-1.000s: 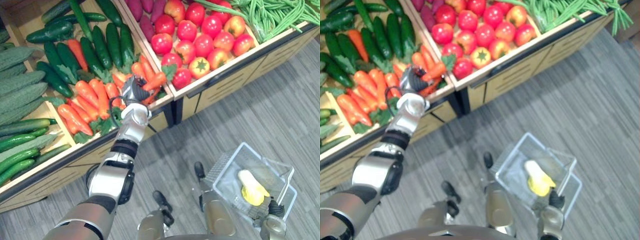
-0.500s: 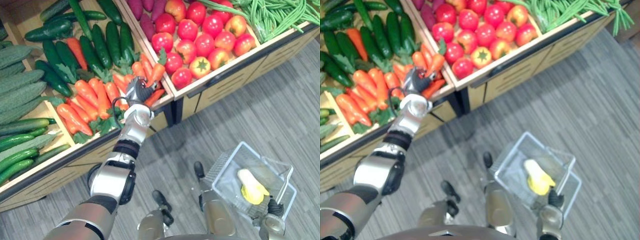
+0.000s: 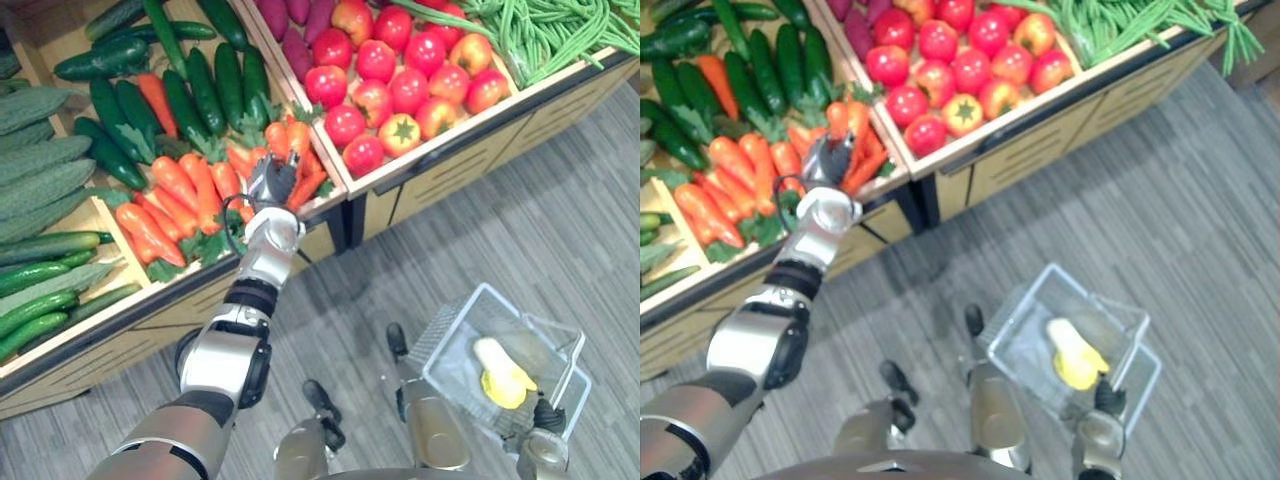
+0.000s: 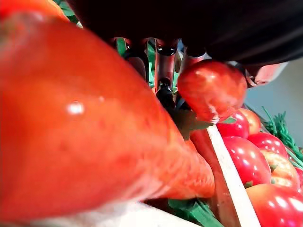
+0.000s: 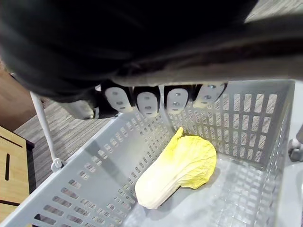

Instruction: Pick vegetable in the basket

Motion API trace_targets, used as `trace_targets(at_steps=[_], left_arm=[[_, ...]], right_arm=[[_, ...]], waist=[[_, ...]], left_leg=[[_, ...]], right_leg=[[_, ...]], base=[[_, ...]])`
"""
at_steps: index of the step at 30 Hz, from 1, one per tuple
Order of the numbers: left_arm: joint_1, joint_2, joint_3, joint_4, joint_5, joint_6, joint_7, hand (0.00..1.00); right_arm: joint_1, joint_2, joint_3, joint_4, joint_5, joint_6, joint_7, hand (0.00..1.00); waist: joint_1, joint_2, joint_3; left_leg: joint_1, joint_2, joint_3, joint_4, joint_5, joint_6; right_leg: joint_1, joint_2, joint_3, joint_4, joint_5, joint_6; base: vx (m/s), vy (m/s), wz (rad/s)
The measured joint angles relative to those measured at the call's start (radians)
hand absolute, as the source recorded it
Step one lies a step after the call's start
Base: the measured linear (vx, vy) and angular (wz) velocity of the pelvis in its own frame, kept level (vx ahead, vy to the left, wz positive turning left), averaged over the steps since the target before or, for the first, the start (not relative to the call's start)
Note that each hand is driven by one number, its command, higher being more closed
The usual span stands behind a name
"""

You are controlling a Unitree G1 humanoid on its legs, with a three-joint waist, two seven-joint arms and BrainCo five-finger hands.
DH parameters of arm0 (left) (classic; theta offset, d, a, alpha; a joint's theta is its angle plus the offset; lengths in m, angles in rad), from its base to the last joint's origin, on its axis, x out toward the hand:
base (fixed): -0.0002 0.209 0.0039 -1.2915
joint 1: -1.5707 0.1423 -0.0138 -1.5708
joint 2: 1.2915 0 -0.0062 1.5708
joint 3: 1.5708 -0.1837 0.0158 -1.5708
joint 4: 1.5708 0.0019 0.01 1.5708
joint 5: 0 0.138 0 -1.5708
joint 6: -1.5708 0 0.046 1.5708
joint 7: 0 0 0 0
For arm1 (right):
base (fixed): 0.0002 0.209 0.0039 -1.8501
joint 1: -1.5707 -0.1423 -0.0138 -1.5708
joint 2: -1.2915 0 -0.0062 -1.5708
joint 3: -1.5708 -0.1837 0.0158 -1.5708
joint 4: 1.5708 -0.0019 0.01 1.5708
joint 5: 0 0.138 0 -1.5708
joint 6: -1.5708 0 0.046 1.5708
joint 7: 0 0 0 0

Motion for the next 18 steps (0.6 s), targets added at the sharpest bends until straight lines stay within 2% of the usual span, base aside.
trace_targets(at_steps=[7,18], left_arm=[[0.000,0.053,0.001,-0.084,0.001,0.000,0.000,1.00],[0.000,0.103,0.005,-0.125,0.002,0.000,0.000,1.00]], right_arm=[[0.000,0.000,-0.027,0.014,0.000,0.000,0.001,1.00],[-0.011,-0.001,-0.066,0.051,-0.001,0.001,0.006,1.00]], waist=[[0.003,0.003,0.002],[0.002,0.008,0.005]], left_leg=[[-0.001,-0.002,-0.026,0.002,0.004,0.006],[0.003,-0.011,-0.050,0.001,0.018,0.010]], right_leg=[[0.014,-0.007,-0.015,0.004,0.000,0.000],[0.028,-0.017,-0.030,0.004,0.000,0.000]], base=[[0.00,-0.017,0.10],[0.01,-0.012,0.06]])
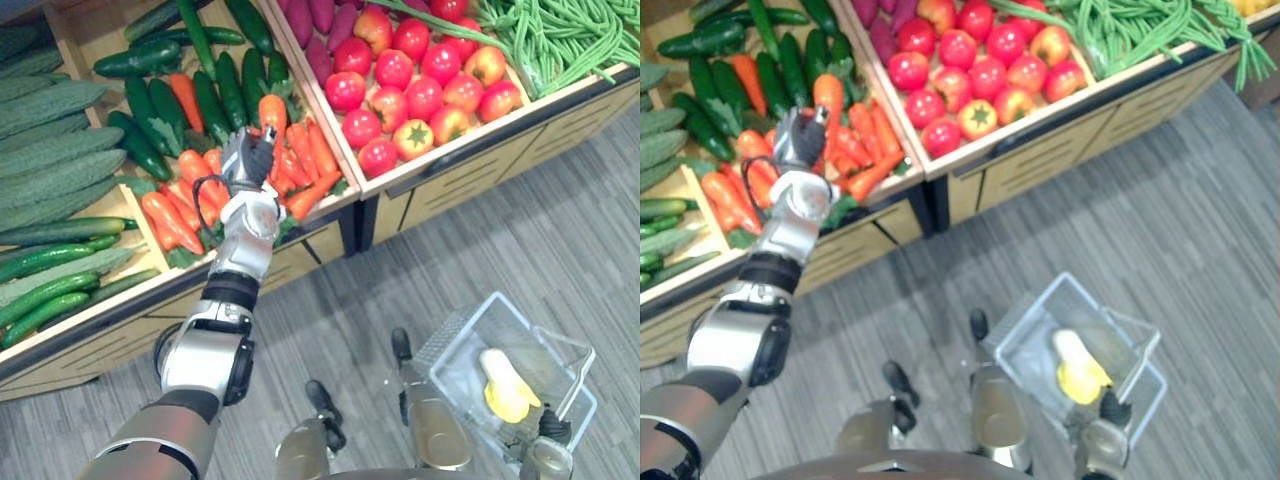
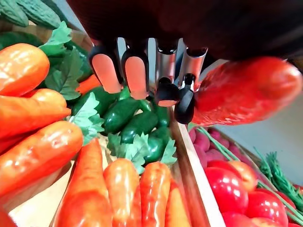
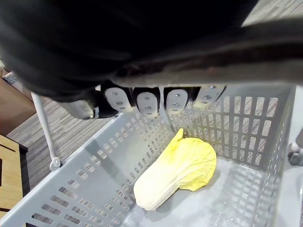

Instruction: Pick vegetable in the basket

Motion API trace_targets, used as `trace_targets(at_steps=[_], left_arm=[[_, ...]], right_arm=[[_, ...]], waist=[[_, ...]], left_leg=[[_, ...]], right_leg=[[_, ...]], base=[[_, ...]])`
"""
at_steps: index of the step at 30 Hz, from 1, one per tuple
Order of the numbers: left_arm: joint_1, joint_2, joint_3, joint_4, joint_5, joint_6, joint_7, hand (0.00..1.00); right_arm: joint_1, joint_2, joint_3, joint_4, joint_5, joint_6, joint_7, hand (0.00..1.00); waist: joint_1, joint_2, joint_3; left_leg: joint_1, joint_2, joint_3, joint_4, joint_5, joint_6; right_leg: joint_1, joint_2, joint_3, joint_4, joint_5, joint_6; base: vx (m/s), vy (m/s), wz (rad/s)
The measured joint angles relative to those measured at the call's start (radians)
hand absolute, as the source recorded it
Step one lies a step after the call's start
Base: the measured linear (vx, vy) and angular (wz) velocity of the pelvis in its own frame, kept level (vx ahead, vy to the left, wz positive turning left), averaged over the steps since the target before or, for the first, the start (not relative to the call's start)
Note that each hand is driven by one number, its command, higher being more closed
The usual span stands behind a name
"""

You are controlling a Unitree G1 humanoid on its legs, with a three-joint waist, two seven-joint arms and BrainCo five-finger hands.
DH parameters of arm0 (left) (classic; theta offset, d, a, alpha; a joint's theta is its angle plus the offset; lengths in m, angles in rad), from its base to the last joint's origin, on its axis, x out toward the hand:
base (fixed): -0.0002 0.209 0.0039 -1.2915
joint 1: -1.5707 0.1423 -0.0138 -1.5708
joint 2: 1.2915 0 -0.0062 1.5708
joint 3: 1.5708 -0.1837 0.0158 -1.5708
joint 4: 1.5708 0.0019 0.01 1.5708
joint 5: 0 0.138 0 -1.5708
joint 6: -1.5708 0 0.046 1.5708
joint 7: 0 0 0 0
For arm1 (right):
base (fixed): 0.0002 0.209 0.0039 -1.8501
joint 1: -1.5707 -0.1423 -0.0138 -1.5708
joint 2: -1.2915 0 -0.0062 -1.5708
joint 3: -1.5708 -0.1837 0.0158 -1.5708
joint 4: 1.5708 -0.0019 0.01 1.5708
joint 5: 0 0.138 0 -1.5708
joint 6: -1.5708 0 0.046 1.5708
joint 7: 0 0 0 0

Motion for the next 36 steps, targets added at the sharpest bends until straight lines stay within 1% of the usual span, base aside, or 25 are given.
trace_targets(at_steps=[2,6,8,11,14,15,16,19,20,24,28,30,31,36], left_arm=[[0.000,0.015,0.001,-0.003,0.000,0.000,0.000,1.00],[0.002,0.020,0.000,-0.005,0.000,0.000,0.000,1.00],[0.012,0.031,0.000,-0.034,0.000,-0.001,0.000,1.00],[0.025,0.073,-0.003,-0.086,0.001,-0.004,0.000,1.00],[0.031,0.086,-0.005,-0.094,0.002,-0.012,0.000,1.00],[0.034,0.086,-0.006,-0.100,0.002,-0.012,0.000,1.00],[0.043,0.086,-0.007,-0.118,0.002,-0.012,0.000,1.00],[0.076,0.107,-0.032,-0.154,0.002,-0.025,-0.001,1.00],[0.087,0.125,-0.049,-0.174,0.007,-0.035,-0.003,1.00],[0.096,0.151,-0.056,-0.214,0.012,-0.056,-0.005,1.00],[0.148,0.164,-0.089,-0.282,0.013,-0.071,-0.014,1.00],[0.179,0.164,-0.096,-0.316,0.013,-0.084,-0.024,1.00],[0.190,0.164,-0.104,-0.331,0.013,-0.092,-0.030,1.00],[0.217,0.164,-0.138,-0.387,0.019,-0.104,-0.045,1.00]], right_arm=[[-0.003,-0.001,-0.002,0.000,0.000,0.000,0.000,1.00],[-0.009,-0.008,-0.011,0.010,-0.002,0.002,0.000,1.00],[-0.012,-0.016,-0.012,0.022,-0.003,0.003,0.000,1.00],[-0.039,-0.043,-0.028,0.039,-0.006,0.018,0.001,1.00],[-0.050,-0.062,-0.043,0.039,-0.040,0.019,0.001,1.00],[-0.052,-0.076,-0.046,0.039,-0.043,0.022,0.001,1.00],[-0.056,-0.087,-0.055,0.039,-0.045,0.024,0.002,1.00],[-0.083,-0.129,-0.088,0.040,-0.072,0.043,0.002,1.00],[-0.097,-0.159,-0.106,0.042,-0.079,0.053,0.002,1.00],[-0.136,-0.220,-0.148,0.040,-0.081,0.057,0.001,1.00],[-0.162,-0.283,-0.160,0.035,-0.081,0.058,-0.001,1.00],[-0.162,-0.297,-0.160,0.018,-0.086,0.058,-0.001,1.00],[-0.161,-0.306,-0.160,0.012,-0.109,0.058,-0.001,1.00],[-0.155,-0.323,-0.155,-0.041,-0.143,0.065,0.002,1.00]], waist=[[-0.001,0.000,0.000],[0.000,0.000,0.000],[0.001,0.000,0.000],[0.004,0.000,-0.001],[0.010,0.000,-0.001],[0.019,0.000,-0.002],[0.022,0.000,-0.002],[0.022,-0.001,-0.002],[0.023,-0.001,-0.003],[0.028,-0.010,-0.011],[0.034,-0.009,-0.027],[0.040,-0.009,-0.034],[0.046,-0.009,-0.042],[0.050,-0.010,-0.055]], left_leg=[[0.001,-0.004,-0.002,0.000,0.002,0.002],[0.014,-0.016,-0.014,-0.001,0.004,0.005],[0.020,-0.019,-0.020,-0.001,0.004,0.006],[0.022,-0.027,-0.026,-0.002,0.008,0.012],[0.024,-0.032,-0.029,-0.003,0.010,0.015],[0.024,-0.034,-0.030,-0.003,0.011,0.016],[0.026,-0.036,-0.031,-0.005,0.011,0.017],[0.047,-0.043,-0.035,-0.018,0.014,0.020],[0.054,-0.047,-0.037,-0.020,0.014,0.020],[0.066,-0.056,-0.039,-0.035,0.018,0.025],[0.080,-0.055,-0.034,-0.037,0.017,0.025],[0.094,-0.051,-0.027,-0.039,0.014,0.021],[0.098,-0.049,-0.025,-0.039,0.013,0.020],[0.108,-0.045,-0.022,-0.043,0.008,0.013]], right_leg=[[0.003,-0.004,0.000,0.000,0.000,0.000],[0.030,-0.018,-0.006,-0.013,-0.001,0.000],[0.039,-0.022,-0.012,-0.014,-0.002,0.000],[0.044,-0.030,-0.017,-0.015,-0.004,-0.001],[0.048,-0.035,-0.025,-0.015,-0.004,-0.001],[0.049,-0.037,-0.027,-0.015,-0.004,-0.001],[0.051,-0.040,-0.028,-0.015,-0.004,-0.001],[0.070,-0.044,-0.032,-0.016,-0.007,0.003],[0.077,-0.049,-0.032,-0.015,-0.010,0.007],[0.084,-0.055,-0.035,-0.014,-0.012,0.009],[0.096,-0.053,-0.035,-0.014,-0.013,0.010],[0.106,-0.048,-0.034,-0.014,-0.013,0.010],[0.108,-0.046,-0.032,-0.014,-0.013,0.010],[0.117,-0.042,-0.033,-0.014,-0.013,0.011]], base=[[0.01,-0.003,0.03],[0.01,0.002,0.10],[0.01,0.004,0.11],[0.01,-0.001,0.06],[0.02,-0.002,0.04],[0.02,-0.002,0.05],[0.03,-0.001,0.05],[0.02,0.006,0.05],[0.02,0.012,0.05],[0.01,0.006,0.04],[0.04,-0.007,-0.03],[0.04,-0.016,-0.10],[0.03,-0.019,-0.09],[0.00,-0.008,-0.01]])
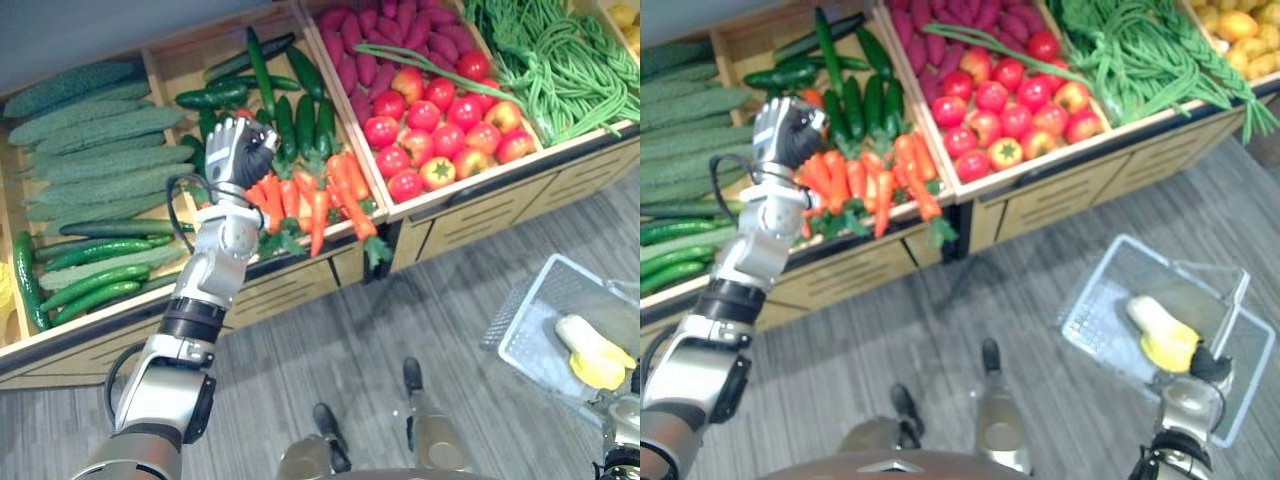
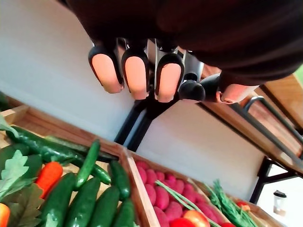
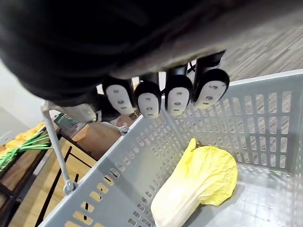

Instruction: Pick vegetable in the basket

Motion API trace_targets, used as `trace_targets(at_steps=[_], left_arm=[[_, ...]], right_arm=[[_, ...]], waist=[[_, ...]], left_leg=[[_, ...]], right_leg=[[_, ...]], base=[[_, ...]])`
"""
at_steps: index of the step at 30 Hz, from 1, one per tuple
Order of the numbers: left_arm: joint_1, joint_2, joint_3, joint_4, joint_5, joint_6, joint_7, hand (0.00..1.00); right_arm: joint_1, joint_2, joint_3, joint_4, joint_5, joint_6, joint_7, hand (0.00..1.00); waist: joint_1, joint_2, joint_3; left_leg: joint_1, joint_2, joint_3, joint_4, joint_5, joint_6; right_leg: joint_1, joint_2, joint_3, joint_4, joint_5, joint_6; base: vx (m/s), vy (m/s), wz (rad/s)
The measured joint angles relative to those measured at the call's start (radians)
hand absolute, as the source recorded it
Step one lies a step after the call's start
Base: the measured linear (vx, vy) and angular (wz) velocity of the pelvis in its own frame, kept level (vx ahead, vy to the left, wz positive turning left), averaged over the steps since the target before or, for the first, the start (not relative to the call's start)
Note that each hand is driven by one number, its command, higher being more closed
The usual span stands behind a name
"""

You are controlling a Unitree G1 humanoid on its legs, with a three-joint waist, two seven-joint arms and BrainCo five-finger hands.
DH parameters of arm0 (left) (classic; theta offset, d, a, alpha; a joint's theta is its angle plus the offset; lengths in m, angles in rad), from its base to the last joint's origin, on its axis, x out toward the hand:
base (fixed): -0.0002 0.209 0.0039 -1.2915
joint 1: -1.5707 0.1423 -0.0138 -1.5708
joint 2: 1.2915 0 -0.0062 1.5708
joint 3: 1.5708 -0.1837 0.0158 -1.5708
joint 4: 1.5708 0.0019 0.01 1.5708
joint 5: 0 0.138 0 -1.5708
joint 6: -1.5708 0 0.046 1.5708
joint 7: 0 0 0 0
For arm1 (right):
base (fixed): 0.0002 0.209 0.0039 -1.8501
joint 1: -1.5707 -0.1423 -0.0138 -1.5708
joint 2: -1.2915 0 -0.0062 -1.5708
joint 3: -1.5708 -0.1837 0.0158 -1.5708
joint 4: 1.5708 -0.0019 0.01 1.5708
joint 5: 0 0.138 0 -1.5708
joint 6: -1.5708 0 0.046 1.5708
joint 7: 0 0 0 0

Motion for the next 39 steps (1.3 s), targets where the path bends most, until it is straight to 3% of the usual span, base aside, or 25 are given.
trace_targets(at_steps=[4,16,17,24,30,39], left_arm=[[0.036,0.000,-0.047,-0.039,0.001,-0.036,-0.014,1.00],[0.064,-0.003,-0.103,-0.092,0.025,-0.037,-0.038,1.00],[0.065,-0.005,-0.103,-0.092,0.033,-0.037,-0.038,0.00],[0.083,-0.054,-0.091,-0.092,0.040,-0.032,-0.044,0.00],[0.149,-0.149,-0.020,-0.082,0.040,0.023,-0.083,0.00],[0.278,-0.331,0.083,-0.044,0.028,0.104,-0.073,0.00]], right_arm=[[0.032,-0.032,0.041,-0.052,-0.017,0.002,0.003,1.00],[0.117,-0.039,0.043,-0.169,-0.056,0.017,0.021,1.00],[0.123,-0.039,0.043,-0.177,-0.056,0.017,0.021,1.00],[0.148,-0.027,0.038,-0.207,-0.056,0.017,0.021,1.00],[0.149,0.004,0.030,-0.210,-0.057,0.034,0.021,1.00],[0.145,0.097,-0.008,-0.215,-0.059,0.057,0.021,1.00]], waist=[[0.002,-0.001,-0.009],[0.002,-0.014,-0.046],[0.002,-0.014,-0.047],[0.001,-0.015,-0.065],[0.001,-0.014,-0.068],[0.000,-0.014,-0.068]], left_leg=[[0.025,-0.001,0.019,-0.010,0.002,-0.001],[0.036,-0.001,0.024,-0.013,0.004,0.003],[0.038,-0.001,0.025,-0.013,0.004,0.003],[0.051,0.001,0.028,-0.019,-0.001,-0.004],[0.051,0.000,0.021,-0.028,0.006,-0.004],[0.050,-0.003,0.006,-0.030,0.010,0.001]], right_leg=[[0.015,0.001,0.005,-0.001,-0.004,0.003],[0.023,0.001,0.002,-0.001,-0.007,0.002],[0.025,0.001,0.002,-0.001,-0.007,0.002],[0.035,0.003,0.002,-0.001,-0.014,-0.002],[0.033,0.004,-0.006,-0.002,-0.018,-0.002],[0.035,0.002,-0.012,-0.001,-0.016,-0.004]], base=[[0.01,-0.014,-0.08],[0.00,-0.002,-0.01],[0.00,0.000,0.00],[0.01,-0.009,-0.02],[0.01,-0.021,0.02],[0.01,-0.009,0.02]])
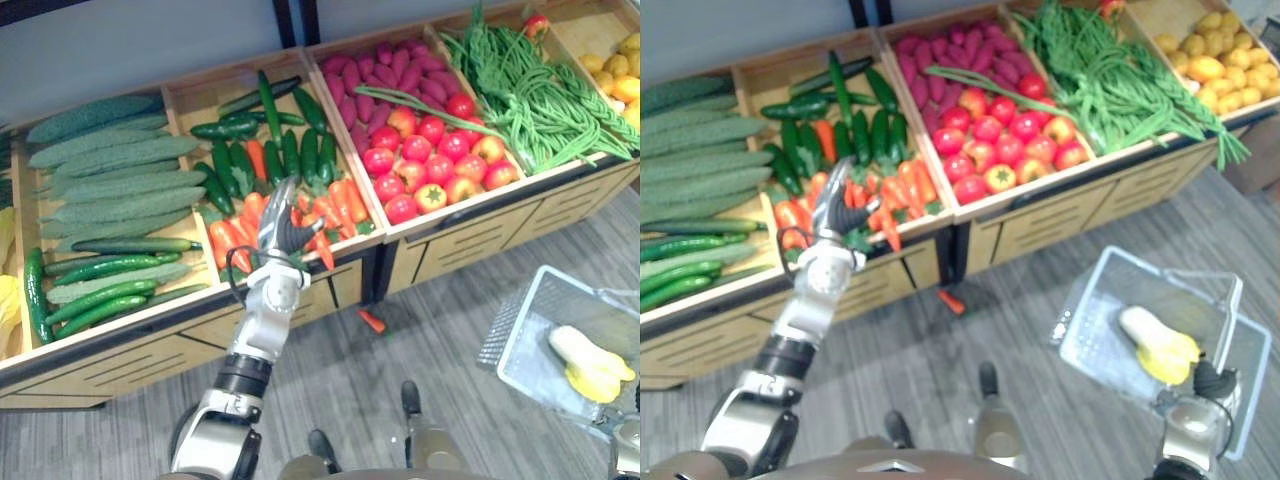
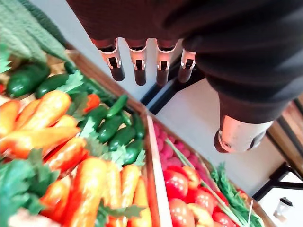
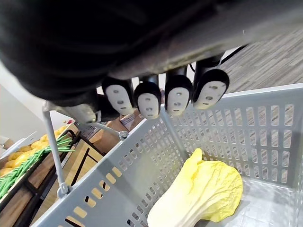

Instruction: Pick vegetable in the basket

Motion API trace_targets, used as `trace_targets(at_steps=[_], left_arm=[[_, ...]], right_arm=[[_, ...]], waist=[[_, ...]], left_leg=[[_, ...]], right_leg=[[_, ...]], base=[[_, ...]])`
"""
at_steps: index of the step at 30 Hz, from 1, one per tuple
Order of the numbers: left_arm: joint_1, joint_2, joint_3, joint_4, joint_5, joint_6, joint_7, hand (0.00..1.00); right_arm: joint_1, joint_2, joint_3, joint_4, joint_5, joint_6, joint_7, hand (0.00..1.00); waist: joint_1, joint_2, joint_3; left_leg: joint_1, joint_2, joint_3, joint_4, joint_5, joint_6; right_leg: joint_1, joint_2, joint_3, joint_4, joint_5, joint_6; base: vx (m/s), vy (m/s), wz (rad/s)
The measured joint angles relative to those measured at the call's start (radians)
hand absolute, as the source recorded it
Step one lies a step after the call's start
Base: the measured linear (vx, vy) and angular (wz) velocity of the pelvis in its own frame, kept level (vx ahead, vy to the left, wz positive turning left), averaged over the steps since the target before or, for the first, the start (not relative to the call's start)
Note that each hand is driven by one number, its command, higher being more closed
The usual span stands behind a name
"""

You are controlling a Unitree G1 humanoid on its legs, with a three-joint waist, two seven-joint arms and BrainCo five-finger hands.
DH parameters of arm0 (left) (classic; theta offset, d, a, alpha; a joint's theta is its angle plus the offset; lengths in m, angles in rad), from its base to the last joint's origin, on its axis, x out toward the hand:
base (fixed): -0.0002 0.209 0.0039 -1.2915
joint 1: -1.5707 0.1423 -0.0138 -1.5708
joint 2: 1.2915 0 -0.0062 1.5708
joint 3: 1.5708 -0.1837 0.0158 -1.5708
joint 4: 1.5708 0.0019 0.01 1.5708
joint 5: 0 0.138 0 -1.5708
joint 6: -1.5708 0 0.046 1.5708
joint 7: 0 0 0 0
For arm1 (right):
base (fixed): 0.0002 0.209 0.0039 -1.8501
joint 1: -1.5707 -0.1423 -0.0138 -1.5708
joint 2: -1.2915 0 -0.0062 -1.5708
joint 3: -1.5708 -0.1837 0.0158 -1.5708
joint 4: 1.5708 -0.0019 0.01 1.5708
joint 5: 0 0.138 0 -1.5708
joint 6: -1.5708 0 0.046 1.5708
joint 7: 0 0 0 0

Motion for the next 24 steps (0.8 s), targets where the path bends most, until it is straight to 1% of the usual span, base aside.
trace_targets(at_steps=[2,3,4,7,8,10,12,14,17,18,21,22,24], left_arm=[[0.022,-0.025,0.023,0.007,-0.010,0.003,0.002,0.00],[0.032,-0.037,0.033,0.008,-0.017,0.013,0.009,0.00],[0.038,-0.046,0.044,0.009,-0.052,0.021,0.023,0.00],[0.048,-0.074,0.081,0.015,-0.109,0.022,0.056,0.00],[0.048,-0.076,0.086,0.031,-0.130,0.022,0.075,0.00],[0.049,-0.078,0.092,0.055,-0.162,0.022,0.085,0.00],[0.050,-0.085,0.100,0.083,-0.166,0.023,0.096,0.00],[0.043,-0.109,0.111,0.129,-0.166,0.025,0.117,0.00],[0.015,-0.109,0.122,0.218,-0.167,0.036,0.124,0.00],[0.000,-0.107,0.133,0.247,-0.168,0.040,0.141,0.00],[-0.041,-0.107,0.152,0.278,-0.194,0.043,0.158,0.00],[-0.072,-0.107,0.164,0.301,-0.204,0.044,0.165,0.00],[-0.111,-0.106,0.170,0.325,-0.205,0.045,0.182,0.00]], right_arm=[[0.000,0.002,0.000,0.009,-0.007,0.001,0.000,1.00],[0.001,0.002,0.000,0.014,-0.022,0.001,0.000,1.00],[0.001,0.002,0.000,0.015,-0.031,0.002,0.000,1.00],[0.001,0.003,0.001,0.023,-0.034,0.003,0.000,1.00],[0.000,0.003,0.002,0.023,-0.034,0.003,0.000,1.00],[-0.004,0.003,0.007,0.023,-0.035,0.003,0.000,1.00],[-0.015,0.003,0.008,0.030,-0.035,0.003,0.000,1.00],[-0.030,0.003,0.009,0.051,-0.034,0.003,-0.002,1.00],[-0.048,0.003,0.031,0.063,-0.034,0.003,-0.002,1.00],[-0.058,0.003,0.049,0.066,-0.033,0.003,-0.002,1.00],[-0.063,0.003,0.065,0.069,-0.032,0.003,-0.003,1.00],[-0.071,0.005,0.066,0.069,-0.031,0.003,-0.003,1.00],[-0.079,0.006,0.066,0.069,-0.031,0.003,-0.004,1.00]], waist=[[0.000,0.000,0.000],[0.000,0.000,0.000],[0.000,0.000,0.000],[0.000,-0.001,0.000],[0.000,-0.001,0.001],[0.000,-0.001,0.001],[-0.003,-0.002,0.001],[-0.004,-0.006,0.002],[-0.008,-0.011,0.002],[-0.015,-0.013,0.003],[-0.019,-0.014,0.004],[-0.028,-0.017,0.007],[-0.029,-0.024,0.011]], left_leg=[[0.000,-0.001,-0.001,0.000,0.000,0.000],[0.000,-0.001,-0.001,-0.001,0.000,0.000],[0.000,-0.002,-0.001,-0.002,-0.001,-0.002],[0.002,-0.005,-0.001,-0.016,0.004,-0.005],[0.001,-0.006,0.000,-0.017,0.005,-0.005],[-0.002,-0.006,0.008,-0.019,0.005,-0.006],[-0.002,-0.008,0.016,-0.025,0.006,-0.006],[-0.010,-0.008,0.021,-0.029,0.006,-0.006],[-0.033,-0.007,0.029,-0.027,0.009,-0.001],[-0.041,-0.005,0.034,-0.026,0.009,-0.001],[-0.049,0.001,0.046,-0.015,0.002,-0.006],[-0.060,0.002,0.046,-0.006,-0.001,-0.006],[-0.075,0.005,0.051,0.007,-0.008,-0.007]], right_leg=[[0.000,0.000,0.001,0.000,-0.001,0.001],[-0.001,0.000,0.001,0.000,-0.001,0.001],[-0.002,0.000,0.002,0.000,-0.005,0.006],[-0.006,0.000,0.003,0.000,-0.006,0.006],[-0.009,0.001,0.004,0.000,-0.006,0.005],[-0.018,0.002,0.010,0.001,-0.006,0.005],[-0.025,0.004,0.016,0.001,-0.005,0.005],[-0.038,0.007,0.022,0.001,-0.002,0.001],[-0.067,0.010,0.033,0.003,-0.001,0.000],[-0.079,0.014,0.039,0.007,-0.001,0.000],[-0.090,0.019,0.049,0.010,-0.001,0.000],[-0.098,0.019,0.050,0.011,0.000,0.000],[-0.113,0.020,0.059,0.015,0.000,0.000]], base=[[0.00,0.000,0.00],[0.00,0.000,0.00],[0.00,0.000,0.00],[0.00,0.000,0.00],[0.00,0.000,0.00],[0.01,-0.025,-0.10],[0.02,-0.021,-0.11],[0.03,-0.020,-0.08],[0.04,-0.032,-0.09],[0.05,-0.031,-0.12],[0.05,-0.027,-0.11],[0.04,-0.028,-0.03],[0.02,-0.026,-0.08]])
